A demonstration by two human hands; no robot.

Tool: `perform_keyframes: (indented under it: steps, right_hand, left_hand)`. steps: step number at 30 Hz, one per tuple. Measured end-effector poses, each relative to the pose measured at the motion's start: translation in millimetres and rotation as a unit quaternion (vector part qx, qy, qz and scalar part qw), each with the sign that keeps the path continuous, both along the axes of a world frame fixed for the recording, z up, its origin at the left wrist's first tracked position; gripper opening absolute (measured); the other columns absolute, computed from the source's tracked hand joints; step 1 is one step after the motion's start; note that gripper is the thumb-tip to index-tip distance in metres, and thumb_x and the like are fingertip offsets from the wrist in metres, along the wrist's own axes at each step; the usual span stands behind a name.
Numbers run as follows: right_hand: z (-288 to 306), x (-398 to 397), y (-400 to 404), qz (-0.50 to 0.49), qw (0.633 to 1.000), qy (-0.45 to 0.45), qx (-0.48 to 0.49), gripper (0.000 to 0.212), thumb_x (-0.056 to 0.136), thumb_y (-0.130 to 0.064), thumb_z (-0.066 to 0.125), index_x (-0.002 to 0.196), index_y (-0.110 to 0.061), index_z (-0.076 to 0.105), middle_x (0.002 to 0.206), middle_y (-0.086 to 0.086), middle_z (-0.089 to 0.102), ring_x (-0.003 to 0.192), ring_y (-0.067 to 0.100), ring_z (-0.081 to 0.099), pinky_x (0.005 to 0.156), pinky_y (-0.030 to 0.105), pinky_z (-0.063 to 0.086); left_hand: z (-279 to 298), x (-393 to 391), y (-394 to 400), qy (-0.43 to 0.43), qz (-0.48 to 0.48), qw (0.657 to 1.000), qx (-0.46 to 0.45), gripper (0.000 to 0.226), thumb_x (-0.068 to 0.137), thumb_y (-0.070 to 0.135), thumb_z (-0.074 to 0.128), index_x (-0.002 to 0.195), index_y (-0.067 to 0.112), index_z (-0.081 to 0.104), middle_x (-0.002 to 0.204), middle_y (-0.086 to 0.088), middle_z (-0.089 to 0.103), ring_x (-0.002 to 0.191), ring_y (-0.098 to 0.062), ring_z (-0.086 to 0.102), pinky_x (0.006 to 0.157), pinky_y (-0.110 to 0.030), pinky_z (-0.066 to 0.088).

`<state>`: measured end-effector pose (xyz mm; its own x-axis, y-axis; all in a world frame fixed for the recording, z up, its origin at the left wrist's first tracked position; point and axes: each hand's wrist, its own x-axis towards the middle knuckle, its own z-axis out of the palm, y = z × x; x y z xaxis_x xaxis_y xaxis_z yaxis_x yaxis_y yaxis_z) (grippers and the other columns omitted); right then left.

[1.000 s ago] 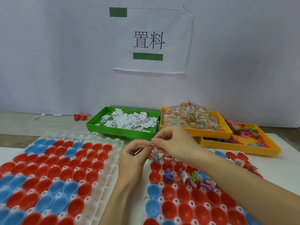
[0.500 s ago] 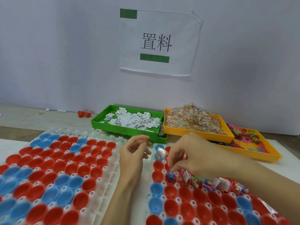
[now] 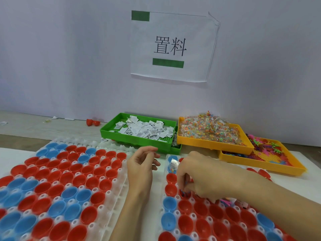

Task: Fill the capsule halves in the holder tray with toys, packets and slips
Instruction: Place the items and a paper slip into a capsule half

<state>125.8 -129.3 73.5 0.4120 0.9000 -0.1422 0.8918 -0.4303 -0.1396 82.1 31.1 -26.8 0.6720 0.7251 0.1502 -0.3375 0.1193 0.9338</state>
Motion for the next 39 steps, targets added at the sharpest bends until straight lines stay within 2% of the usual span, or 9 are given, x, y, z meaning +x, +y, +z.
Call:
perform_keyframes:
  steps: [4,10,18,22,25,28,33,37,39]
  right_hand:
    - [-2.4,0.5,4.4,0.026,0.999,-0.024,-0.024,0.021,0.087,-0.008,0.066,0.091,-0.024,0.079,0.095,-0.009,0.071,0.094,0.010,0.063,0.075,0.028,0.055]
    - [-7.7,1.8,9.6,0.040,0.997,-0.044,-0.050,0.031,0.082,0.005,0.063,0.093,-0.018,0.080,0.088,-0.005,0.075,0.082,0.013,0.069,0.072,0.036,0.061]
    - [5.7,0.3,3.4,0.070,0.996,-0.045,-0.007,0.014,0.085,-0.019,0.067,0.091,-0.028,0.076,0.091,-0.015,0.064,0.092,0.010,0.059,0.078,0.034,0.055]
    - [16.7,22.8,16.4,0.013,0.997,0.001,0.081,0.008,0.090,-0.033,0.068,0.094,-0.032,0.075,0.083,-0.018,0.064,0.081,0.001,0.060,0.073,0.023,0.053]
    - [16.8,56.1,42.3,-0.060,0.981,0.024,0.183,0.008,0.091,-0.028,0.069,0.092,-0.026,0.077,0.082,-0.011,0.072,0.074,0.001,0.064,0.069,0.018,0.050]
    - [8.9,89.9,72.2,-0.120,0.970,0.008,0.212,0.013,0.091,-0.024,0.071,0.101,-0.020,0.076,0.095,-0.002,0.073,0.087,0.011,0.066,0.076,0.023,0.048]
    - [-13.9,121.4,112.8,-0.152,0.979,-0.031,0.129,0.030,0.090,-0.028,0.072,0.113,-0.009,0.071,0.116,0.009,0.068,0.107,0.027,0.062,0.093,0.041,0.052]
    - [-26.3,126.6,125.3,-0.171,0.981,-0.024,0.088,0.018,0.093,-0.025,0.070,0.095,-0.009,0.077,0.098,0.008,0.072,0.099,0.026,0.059,0.097,0.042,0.042]
    - [-27.0,125.9,123.8,-0.165,0.981,-0.023,0.099,0.024,0.090,-0.012,0.068,0.066,-0.012,0.072,0.073,0.005,0.067,0.081,0.024,0.058,0.087,0.041,0.051]
  left_hand:
    - [-0.4,0.1,0.3,0.004,0.000,1.000,0.011,0.030,0.091,-0.006,0.051,0.084,0.013,0.073,0.071,-0.003,0.069,0.059,-0.015,0.059,0.057,-0.028,0.046]
    - [-1.6,0.5,2.1,0.011,-0.002,1.000,0.016,0.030,0.092,-0.003,0.051,0.082,0.014,0.074,0.071,-0.004,0.069,0.060,-0.016,0.059,0.057,-0.028,0.046]
    - [-2.2,1.0,0.9,0.019,-0.001,1.000,0.016,0.037,0.092,-0.003,0.049,0.075,0.017,0.075,0.072,-0.003,0.069,0.059,-0.015,0.057,0.054,-0.025,0.042]
    - [-1.7,0.5,2.2,0.021,0.003,1.000,0.014,0.034,0.091,-0.006,0.048,0.077,0.012,0.074,0.070,-0.004,0.068,0.057,-0.015,0.057,0.052,-0.025,0.041]
    - [-1.2,0.0,2.6,0.024,0.004,1.000,0.016,0.033,0.092,-0.006,0.048,0.079,0.010,0.074,0.070,-0.004,0.068,0.058,-0.016,0.057,0.053,-0.025,0.042]
    - [-2.1,0.1,3.1,0.030,0.004,0.999,0.015,0.036,0.092,-0.005,0.048,0.078,0.013,0.075,0.071,-0.004,0.069,0.060,-0.017,0.057,0.054,-0.026,0.042]
    - [-2.5,-1.1,4.3,0.033,0.004,0.999,0.018,0.036,0.092,-0.005,0.047,0.078,0.013,0.075,0.072,-0.006,0.069,0.061,-0.018,0.057,0.054,-0.026,0.041]
    - [-2.6,-0.1,6.2,0.031,0.011,0.999,0.017,0.036,0.091,-0.006,0.047,0.077,0.013,0.075,0.070,-0.006,0.067,0.060,-0.018,0.056,0.055,-0.028,0.040]
    - [-2.7,0.3,6.4,0.031,0.013,0.999,0.017,0.036,0.090,-0.006,0.047,0.077,0.013,0.075,0.070,-0.006,0.066,0.060,-0.017,0.055,0.055,-0.028,0.040]
